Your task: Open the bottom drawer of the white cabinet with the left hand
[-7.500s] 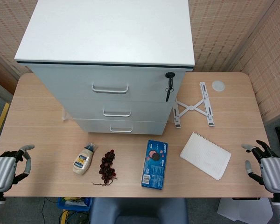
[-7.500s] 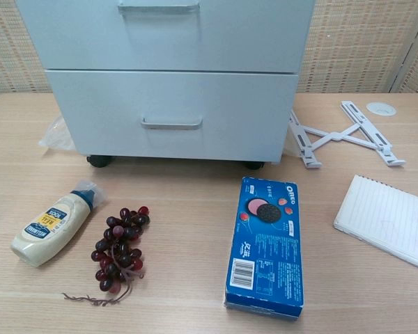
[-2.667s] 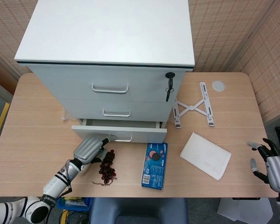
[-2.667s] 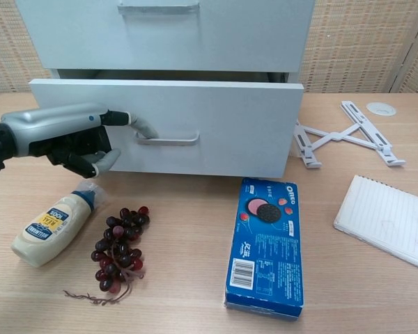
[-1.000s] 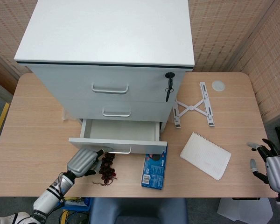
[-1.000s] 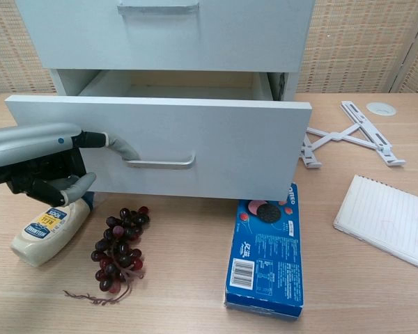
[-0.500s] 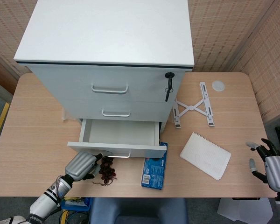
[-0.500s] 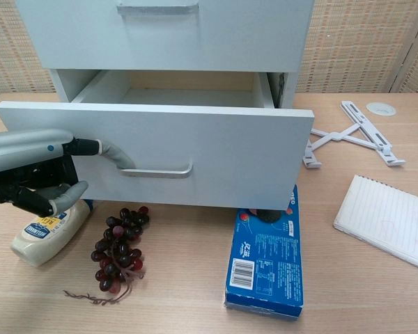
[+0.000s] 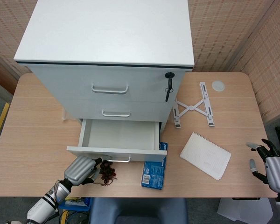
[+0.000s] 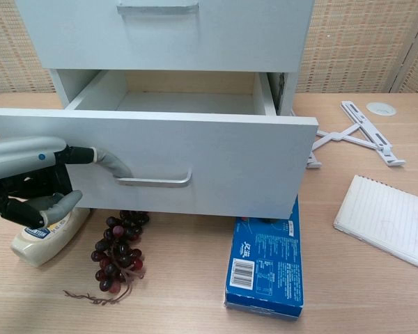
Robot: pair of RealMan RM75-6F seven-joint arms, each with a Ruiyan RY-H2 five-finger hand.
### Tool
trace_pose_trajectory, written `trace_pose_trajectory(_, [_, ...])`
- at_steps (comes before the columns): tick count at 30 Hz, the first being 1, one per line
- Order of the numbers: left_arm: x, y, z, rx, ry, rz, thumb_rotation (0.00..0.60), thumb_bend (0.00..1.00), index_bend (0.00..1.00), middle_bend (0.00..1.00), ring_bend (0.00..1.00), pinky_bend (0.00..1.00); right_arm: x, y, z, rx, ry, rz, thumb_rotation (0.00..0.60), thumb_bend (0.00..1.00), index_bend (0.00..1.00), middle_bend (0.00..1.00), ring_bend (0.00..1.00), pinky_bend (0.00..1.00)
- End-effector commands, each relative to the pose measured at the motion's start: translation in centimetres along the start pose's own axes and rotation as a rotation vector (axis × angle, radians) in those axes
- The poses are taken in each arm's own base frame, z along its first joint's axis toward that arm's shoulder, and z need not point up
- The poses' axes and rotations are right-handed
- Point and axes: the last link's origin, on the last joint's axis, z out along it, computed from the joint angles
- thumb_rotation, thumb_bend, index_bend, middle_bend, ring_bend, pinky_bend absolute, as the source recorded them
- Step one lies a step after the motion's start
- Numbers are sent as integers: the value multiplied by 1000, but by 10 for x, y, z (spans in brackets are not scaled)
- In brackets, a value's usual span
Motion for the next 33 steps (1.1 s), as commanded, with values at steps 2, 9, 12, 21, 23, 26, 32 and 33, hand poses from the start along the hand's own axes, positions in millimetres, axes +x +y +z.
trace_pose_trajectory(2, [0, 2, -4, -7, 10, -2, 600, 646, 197, 913, 962, 1000, 0, 0, 0, 0, 0, 0, 600, 465, 259, 364, 283, 382])
trace_pose_trajectory(9, [14, 8, -10, -42, 81, -4, 600, 645, 197, 906, 955, 1000, 0, 1, 0, 0, 2, 2, 600, 465, 260, 364, 282, 382])
trace_pose_trajectory(12, [21, 13, -14, -63, 107, -8, 600, 645, 197, 897, 947, 1000, 0, 1, 0, -1, 2, 2, 600, 465, 260, 364, 282, 382])
trace_pose_trajectory(21, [41, 23, -31, -120, 184, -29, 600, 645, 243, 878, 919, 1000, 0, 2, -1, -5, 2, 3, 600, 465, 260, 364, 282, 382])
trace_pose_trajectory(23, [46, 22, -34, -123, 209, -34, 600, 645, 270, 870, 912, 1000, 0, 3, -1, -6, 3, 4, 600, 465, 260, 364, 282, 382])
trace_pose_trajectory(26, [55, 18, -40, -116, 251, -41, 600, 645, 326, 853, 896, 998, 0, 3, -1, -7, 4, 4, 600, 465, 260, 364, 283, 382])
trace_pose_trajectory(32, [73, 0, -47, -53, 331, -60, 600, 645, 501, 842, 877, 997, 0, 2, -1, -3, 6, 6, 600, 465, 259, 364, 283, 382])
trace_pose_trajectory(33, [76, -6, -48, -30, 347, -63, 600, 645, 529, 842, 874, 996, 0, 2, -1, -1, 6, 7, 600, 465, 259, 364, 283, 382])
